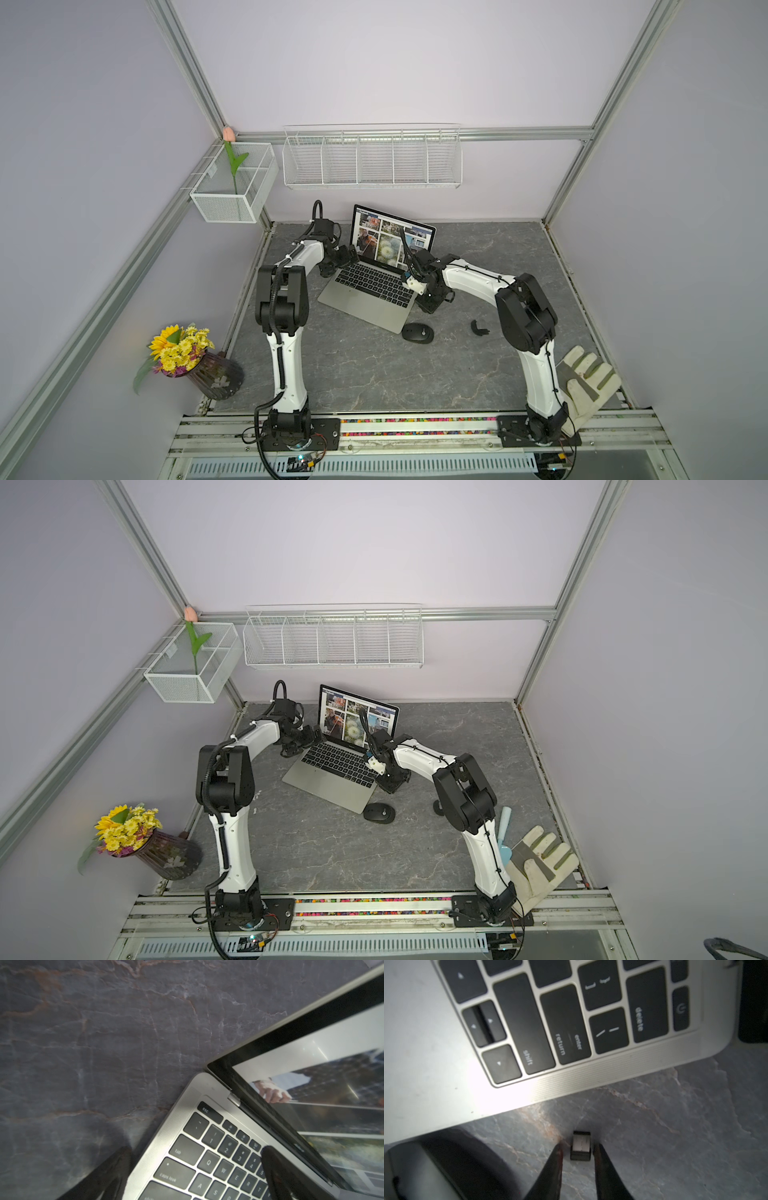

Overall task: Insert the wireless mouse receiver into the laptop
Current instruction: Pick up the USB plug at the center of the board.

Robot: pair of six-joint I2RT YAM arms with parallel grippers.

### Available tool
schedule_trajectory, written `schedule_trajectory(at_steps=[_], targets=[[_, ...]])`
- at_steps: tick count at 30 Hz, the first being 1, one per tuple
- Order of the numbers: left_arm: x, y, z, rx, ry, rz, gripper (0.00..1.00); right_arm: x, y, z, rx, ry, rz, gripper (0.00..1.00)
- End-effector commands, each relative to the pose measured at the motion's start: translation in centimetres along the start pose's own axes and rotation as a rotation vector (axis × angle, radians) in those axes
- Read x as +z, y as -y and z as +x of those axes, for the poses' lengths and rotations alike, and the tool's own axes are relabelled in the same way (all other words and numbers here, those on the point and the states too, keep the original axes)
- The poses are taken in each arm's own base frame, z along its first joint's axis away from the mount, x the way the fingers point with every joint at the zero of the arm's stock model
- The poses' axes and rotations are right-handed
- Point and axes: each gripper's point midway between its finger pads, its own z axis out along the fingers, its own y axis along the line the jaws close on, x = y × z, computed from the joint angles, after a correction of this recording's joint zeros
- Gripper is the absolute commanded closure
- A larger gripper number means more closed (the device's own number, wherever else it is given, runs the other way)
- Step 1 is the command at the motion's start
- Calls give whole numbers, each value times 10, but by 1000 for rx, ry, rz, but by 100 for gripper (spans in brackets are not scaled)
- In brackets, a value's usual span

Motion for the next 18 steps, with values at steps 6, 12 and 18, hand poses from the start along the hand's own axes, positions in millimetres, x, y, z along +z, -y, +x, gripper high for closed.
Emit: schedule_trajectory(at_steps=[6,12,18], targets=[[21,-23,59,-65,-201,-42,0,21,-9,27,17,-119,-33,85],[21,-26,61,-66,-206,-50,0,-13,13,4,-35,42,5,90],[21,-27,62,-70,-207,-49,0,-27,28,-14,-210,156,53,91]])
